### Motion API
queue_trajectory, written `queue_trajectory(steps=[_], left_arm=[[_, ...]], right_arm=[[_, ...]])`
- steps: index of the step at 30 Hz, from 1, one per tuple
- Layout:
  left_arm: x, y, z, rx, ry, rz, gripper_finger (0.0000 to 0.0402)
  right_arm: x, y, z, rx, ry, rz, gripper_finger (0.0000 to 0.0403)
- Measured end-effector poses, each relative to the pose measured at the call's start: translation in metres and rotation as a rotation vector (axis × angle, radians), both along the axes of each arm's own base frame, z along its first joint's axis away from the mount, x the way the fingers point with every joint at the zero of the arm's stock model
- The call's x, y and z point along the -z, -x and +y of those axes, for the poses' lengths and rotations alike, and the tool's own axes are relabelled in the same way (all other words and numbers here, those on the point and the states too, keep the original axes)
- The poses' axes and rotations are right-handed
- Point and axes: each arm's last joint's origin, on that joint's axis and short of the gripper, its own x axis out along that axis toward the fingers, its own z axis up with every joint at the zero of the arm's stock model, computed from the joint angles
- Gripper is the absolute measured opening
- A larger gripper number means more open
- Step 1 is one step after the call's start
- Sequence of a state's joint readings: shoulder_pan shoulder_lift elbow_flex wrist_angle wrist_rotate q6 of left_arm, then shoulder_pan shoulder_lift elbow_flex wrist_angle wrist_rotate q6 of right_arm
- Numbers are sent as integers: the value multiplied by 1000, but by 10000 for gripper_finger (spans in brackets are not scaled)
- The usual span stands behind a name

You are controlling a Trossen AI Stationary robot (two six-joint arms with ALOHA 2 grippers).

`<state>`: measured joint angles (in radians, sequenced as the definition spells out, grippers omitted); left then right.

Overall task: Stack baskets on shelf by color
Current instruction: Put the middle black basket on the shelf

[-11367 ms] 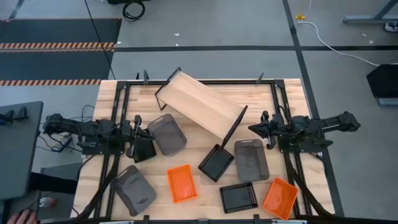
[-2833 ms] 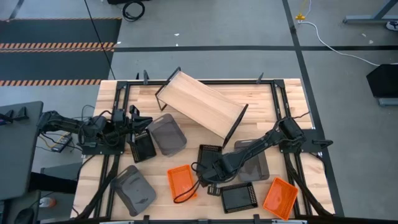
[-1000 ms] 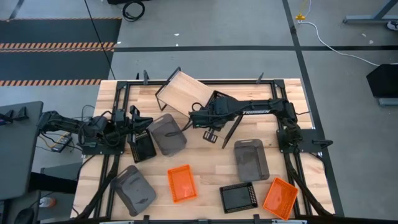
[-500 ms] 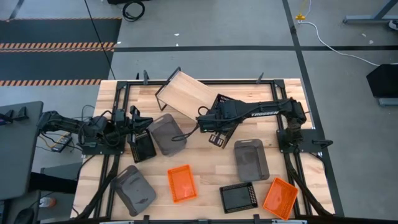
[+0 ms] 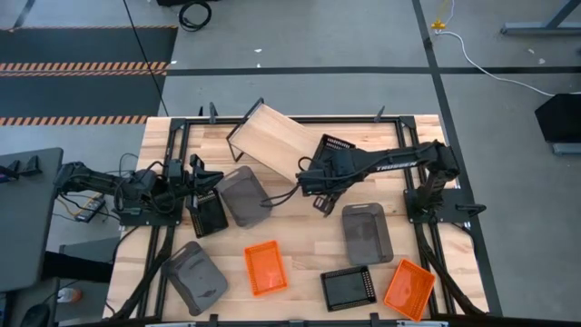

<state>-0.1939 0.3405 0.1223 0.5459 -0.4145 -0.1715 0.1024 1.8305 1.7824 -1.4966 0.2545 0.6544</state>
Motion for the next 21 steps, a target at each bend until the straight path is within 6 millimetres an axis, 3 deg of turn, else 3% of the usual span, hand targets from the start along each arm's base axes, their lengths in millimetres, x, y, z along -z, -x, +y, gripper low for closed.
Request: queue_trajectory(steps=[12,21], left_arm=[[0,0,0,-1,-1,0,39],[0,0,0,-1,-2,1,39]], right_arm=[[0,-4,2,-5,-54,-40,40],[0,-4,5,-15,-64,-41,41]])
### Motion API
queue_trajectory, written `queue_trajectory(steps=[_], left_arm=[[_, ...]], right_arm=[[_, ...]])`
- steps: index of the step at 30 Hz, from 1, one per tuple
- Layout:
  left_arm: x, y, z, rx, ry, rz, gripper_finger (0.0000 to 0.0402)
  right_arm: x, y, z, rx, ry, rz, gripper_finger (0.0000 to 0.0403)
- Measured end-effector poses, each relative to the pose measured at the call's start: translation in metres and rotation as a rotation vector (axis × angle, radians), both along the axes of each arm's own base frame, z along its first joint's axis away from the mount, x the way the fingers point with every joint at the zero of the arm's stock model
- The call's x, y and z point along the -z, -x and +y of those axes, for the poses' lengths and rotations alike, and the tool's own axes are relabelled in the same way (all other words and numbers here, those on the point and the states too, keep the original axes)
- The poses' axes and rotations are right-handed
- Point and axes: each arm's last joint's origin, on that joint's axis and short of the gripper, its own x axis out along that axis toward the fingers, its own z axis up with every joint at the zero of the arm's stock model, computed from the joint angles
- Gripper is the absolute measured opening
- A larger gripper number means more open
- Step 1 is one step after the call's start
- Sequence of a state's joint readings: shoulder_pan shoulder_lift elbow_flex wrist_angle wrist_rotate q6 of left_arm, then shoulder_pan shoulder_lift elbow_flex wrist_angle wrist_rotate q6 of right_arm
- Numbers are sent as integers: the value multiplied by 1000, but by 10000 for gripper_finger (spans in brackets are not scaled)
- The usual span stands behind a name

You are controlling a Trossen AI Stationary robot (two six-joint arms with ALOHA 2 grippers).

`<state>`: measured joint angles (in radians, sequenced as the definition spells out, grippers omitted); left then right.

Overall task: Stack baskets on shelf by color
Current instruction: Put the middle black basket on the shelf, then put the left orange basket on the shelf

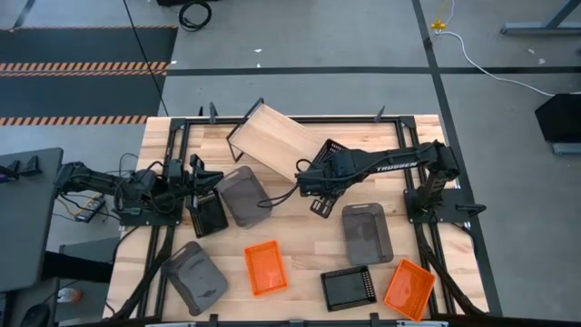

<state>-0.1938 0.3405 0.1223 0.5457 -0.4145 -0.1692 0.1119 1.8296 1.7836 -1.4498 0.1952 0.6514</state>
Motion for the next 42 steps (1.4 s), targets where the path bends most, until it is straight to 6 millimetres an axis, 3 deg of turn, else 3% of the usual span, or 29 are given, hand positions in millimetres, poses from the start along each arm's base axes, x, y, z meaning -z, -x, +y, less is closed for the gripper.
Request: queue_trajectory(steps=[7,18,24,32,38,42], left_arm=[[0,0,0,0,-1,0,39],[0,0,0,0,-1,1,39],[0,0,0,0,0,1,40],[0,0,0,-3,-9,7,41],[1,0,0,-9,-9,18,40],[2,-1,0,-13,-9,25,40]], right_arm=[[-9,0,6,-19,7,-53,72],[-50,-3,23,-95,-6,-225,113],[-55,-12,52,-317,-97,-341,117],[-56,-20,112,-715,-76,-523,117],[-39,-34,147,-812,-83,-614,117],[-1,-48,165,-870,-103,-514,117]])
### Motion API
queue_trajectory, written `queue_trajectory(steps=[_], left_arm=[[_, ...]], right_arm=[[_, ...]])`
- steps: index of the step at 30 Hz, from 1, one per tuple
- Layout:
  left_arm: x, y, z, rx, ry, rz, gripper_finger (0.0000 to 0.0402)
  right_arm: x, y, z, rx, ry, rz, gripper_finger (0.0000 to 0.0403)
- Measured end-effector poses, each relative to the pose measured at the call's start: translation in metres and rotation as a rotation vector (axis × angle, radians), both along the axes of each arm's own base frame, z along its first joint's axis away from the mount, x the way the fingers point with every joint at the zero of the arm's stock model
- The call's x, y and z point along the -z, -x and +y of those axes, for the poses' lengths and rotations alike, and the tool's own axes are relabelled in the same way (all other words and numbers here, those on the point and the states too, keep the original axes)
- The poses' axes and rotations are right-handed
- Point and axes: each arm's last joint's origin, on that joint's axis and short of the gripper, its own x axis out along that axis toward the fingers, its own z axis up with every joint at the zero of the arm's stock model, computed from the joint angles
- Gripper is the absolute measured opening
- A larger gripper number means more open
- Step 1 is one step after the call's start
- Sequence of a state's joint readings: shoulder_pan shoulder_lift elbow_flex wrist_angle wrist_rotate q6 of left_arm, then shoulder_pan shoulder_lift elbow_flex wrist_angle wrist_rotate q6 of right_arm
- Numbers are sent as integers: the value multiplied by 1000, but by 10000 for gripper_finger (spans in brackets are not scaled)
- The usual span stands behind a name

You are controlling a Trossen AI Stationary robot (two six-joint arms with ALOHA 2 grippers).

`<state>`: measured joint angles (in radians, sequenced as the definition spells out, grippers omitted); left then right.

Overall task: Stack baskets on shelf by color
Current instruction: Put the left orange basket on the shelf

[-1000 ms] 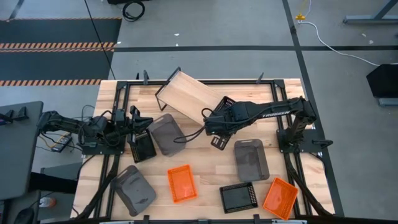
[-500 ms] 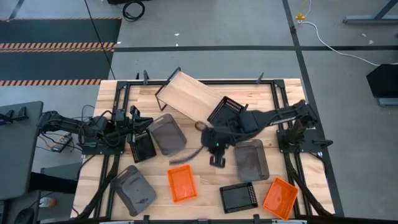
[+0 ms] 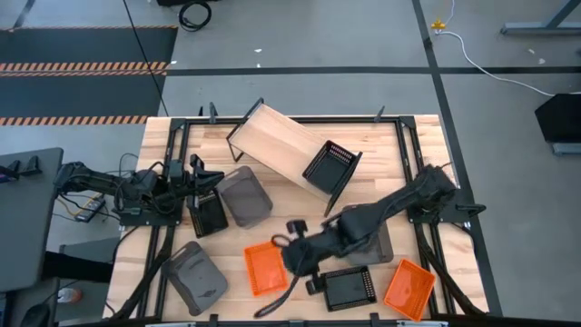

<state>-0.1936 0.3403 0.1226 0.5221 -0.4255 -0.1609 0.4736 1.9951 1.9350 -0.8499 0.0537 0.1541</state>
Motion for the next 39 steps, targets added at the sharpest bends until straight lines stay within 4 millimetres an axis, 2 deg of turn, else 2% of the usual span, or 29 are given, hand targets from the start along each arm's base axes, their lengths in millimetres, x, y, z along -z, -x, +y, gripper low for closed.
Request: queue_trajectory(steps=[5,10,18,27,30,39], left_arm=[[0,0,0,-1,0,4,39],[1,0,0,-11,2,7,40],[2,-1,0,-19,2,20,41],[3,-1,1,-28,9,29,41],[3,-1,1,-27,9,32,39],[3,-1,1,-27,12,31,40]], right_arm=[[45,-15,15,-91,7,114,117],[70,-20,28,-159,37,137,117],[76,-28,44,-191,17,35,117],[120,-40,50,-175,50,90,117],[129,-43,51,-159,56,97,117],[129,-45,48,-83,113,64,117]])
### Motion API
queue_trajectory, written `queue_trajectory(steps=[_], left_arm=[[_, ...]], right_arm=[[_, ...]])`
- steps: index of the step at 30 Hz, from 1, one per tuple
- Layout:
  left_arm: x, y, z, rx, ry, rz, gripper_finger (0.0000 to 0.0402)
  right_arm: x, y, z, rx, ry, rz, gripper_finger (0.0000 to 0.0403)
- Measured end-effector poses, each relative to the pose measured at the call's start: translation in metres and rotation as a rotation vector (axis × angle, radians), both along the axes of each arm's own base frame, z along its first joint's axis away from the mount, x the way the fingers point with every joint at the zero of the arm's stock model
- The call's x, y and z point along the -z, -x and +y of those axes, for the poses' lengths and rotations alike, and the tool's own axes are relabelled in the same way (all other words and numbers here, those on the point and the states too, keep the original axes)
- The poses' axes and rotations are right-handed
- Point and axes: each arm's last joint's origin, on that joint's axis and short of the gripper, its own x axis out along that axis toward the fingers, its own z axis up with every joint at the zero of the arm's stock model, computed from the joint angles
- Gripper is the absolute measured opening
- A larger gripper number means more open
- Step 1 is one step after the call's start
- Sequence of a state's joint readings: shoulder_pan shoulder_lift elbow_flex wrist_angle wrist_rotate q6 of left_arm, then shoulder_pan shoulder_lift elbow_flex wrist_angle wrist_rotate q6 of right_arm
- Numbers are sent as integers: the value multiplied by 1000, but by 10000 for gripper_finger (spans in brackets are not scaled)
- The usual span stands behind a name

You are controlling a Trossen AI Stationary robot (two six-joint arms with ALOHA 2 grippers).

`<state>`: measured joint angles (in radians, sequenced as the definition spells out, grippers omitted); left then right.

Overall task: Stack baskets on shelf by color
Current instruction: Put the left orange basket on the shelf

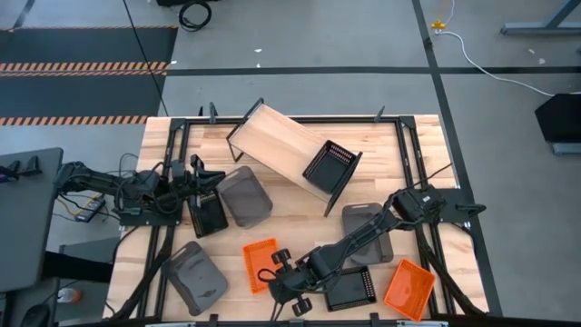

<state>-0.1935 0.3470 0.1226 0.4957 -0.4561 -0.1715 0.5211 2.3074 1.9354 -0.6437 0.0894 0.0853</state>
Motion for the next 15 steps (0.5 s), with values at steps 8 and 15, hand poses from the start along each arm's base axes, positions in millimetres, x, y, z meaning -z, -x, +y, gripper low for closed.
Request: queue_trajectory(steps=[8,15], left_arm=[[0,0,0,0,0,0,41],[0,0,0,0,1,-1,41]], right_arm=[[0,0,0,-5,-8,5,117],[0,0,0,0,-12,8,149]])
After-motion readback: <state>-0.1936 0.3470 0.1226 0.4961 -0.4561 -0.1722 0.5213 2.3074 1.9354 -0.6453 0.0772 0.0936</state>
